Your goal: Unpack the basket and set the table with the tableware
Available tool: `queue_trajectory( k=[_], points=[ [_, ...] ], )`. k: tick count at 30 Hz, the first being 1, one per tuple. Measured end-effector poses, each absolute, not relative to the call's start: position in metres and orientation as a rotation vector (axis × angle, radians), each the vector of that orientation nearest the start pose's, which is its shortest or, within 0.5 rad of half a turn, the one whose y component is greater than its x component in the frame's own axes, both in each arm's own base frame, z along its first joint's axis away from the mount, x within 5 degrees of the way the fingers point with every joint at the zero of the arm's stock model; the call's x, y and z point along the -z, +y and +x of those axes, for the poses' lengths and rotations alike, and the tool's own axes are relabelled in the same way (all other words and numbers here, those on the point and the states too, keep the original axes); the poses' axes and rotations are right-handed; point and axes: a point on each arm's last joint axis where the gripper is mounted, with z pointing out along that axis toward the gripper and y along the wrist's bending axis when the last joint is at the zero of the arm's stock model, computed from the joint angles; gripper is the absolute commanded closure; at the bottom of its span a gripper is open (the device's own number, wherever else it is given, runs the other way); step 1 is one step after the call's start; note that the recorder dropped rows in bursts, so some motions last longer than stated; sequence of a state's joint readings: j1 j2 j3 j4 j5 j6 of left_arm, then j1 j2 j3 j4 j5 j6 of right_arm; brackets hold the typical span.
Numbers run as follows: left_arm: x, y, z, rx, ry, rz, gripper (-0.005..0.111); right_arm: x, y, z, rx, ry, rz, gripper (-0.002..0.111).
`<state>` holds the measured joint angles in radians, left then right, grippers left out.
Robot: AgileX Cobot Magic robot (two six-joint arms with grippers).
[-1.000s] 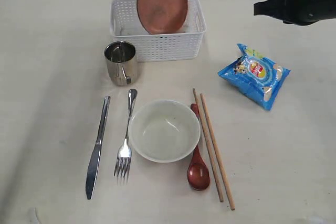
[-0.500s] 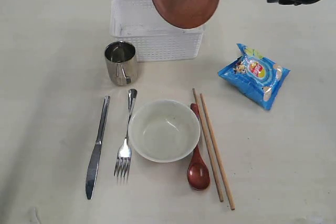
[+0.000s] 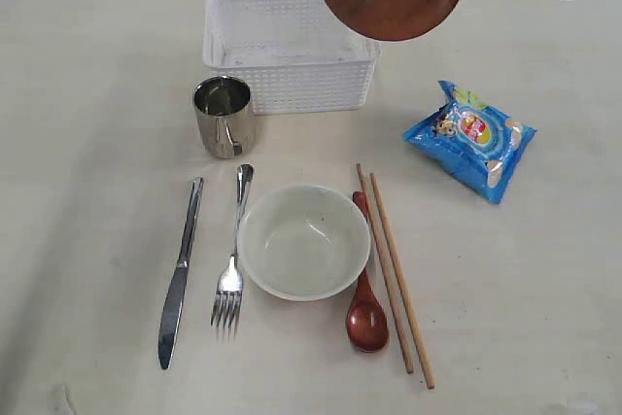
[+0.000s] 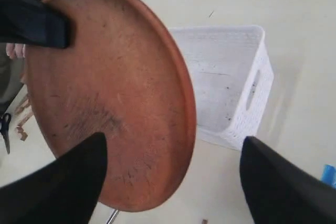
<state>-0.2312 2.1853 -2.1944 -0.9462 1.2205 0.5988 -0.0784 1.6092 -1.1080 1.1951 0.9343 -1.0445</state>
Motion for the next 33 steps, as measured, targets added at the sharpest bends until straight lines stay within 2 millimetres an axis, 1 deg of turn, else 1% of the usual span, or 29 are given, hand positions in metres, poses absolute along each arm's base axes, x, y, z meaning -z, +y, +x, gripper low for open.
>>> queue_trajectory(
  k=[6, 9, 11, 13, 16, 18, 20, 21, 23, 25, 30, 31, 32, 33],
  points=[
    [-0.334, -0.181, 0.448, 1.147, 2.174, 0.787, 0.107, -0.278, 0.047, 0.331, -0.962, 2.195, -0.377, 0.041],
    [-0.334, -0.185, 0.446, 1.158, 2.171, 0.794, 0.107, -0.274, 0.048, 0.330, -0.963, 2.176, -0.385, 0.042],
    [-0.334, -0.190, 0.444, 1.163, 2.170, 0.807, 0.107, -0.271, 0.048, 0.328, -0.963, 2.167, -0.388, 0.045],
    [-0.334, -0.194, 0.442, 1.168, 2.168, 0.819, 0.107, -0.269, 0.049, 0.327, -0.981, 2.143, -0.393, 0.053],
    [-0.334, -0.201, 0.439, 1.178, 2.166, 0.836, 0.107, -0.269, 0.052, 0.325, -1.019, 2.111, -0.402, 0.070],
    [-0.334, -0.202, 0.438, 1.187, 2.165, 0.844, 0.107, -0.268, 0.052, 0.325, -1.020, 2.111, -0.407, 0.086],
    [-0.334, -0.202, 0.438, 1.182, 2.168, 0.845, 0.106, -0.268, 0.051, 0.324, -1.039, 2.114, -0.396, 0.106],
    [-0.334, -0.201, 0.438, 1.184, 2.171, 0.844, 0.103, -0.269, 0.051, 0.324, -1.044, 2.117, -0.389, 0.108],
    [-0.333, -0.201, 0.438, 1.188, 2.180, 0.837, 0.094, -0.269, 0.051, 0.324, -1.063, 2.126, -0.369, 0.109],
    [-0.333, -0.201, 0.438, 1.190, 2.183, 0.832, 0.080, -0.269, 0.052, 0.323, -1.074, 2.134, -0.351, 0.109],
    [-0.332, -0.200, 0.441, 1.147, 2.201, 0.798, 0.029, -0.267, 0.054, 0.320, -1.129, 2.189, -0.316, 0.109],
    [-0.331, -0.199, 0.441, 1.138, 2.208, 0.798, 0.023, -0.265, 0.054, 0.319, -1.123, 2.222, -0.303, 0.109],
    [-0.331, -0.199, 0.441, 1.137, 2.216, 0.798, 0.020, -0.263, 0.053, 0.319, -1.097, 2.255, -0.275, 0.109],
    [-0.330, -0.199, 0.441, 1.131, 2.224, 0.794, 0.019, -0.259, 0.050, 0.320, -1.055, 2.301, -0.238, 0.109]
  ],
)
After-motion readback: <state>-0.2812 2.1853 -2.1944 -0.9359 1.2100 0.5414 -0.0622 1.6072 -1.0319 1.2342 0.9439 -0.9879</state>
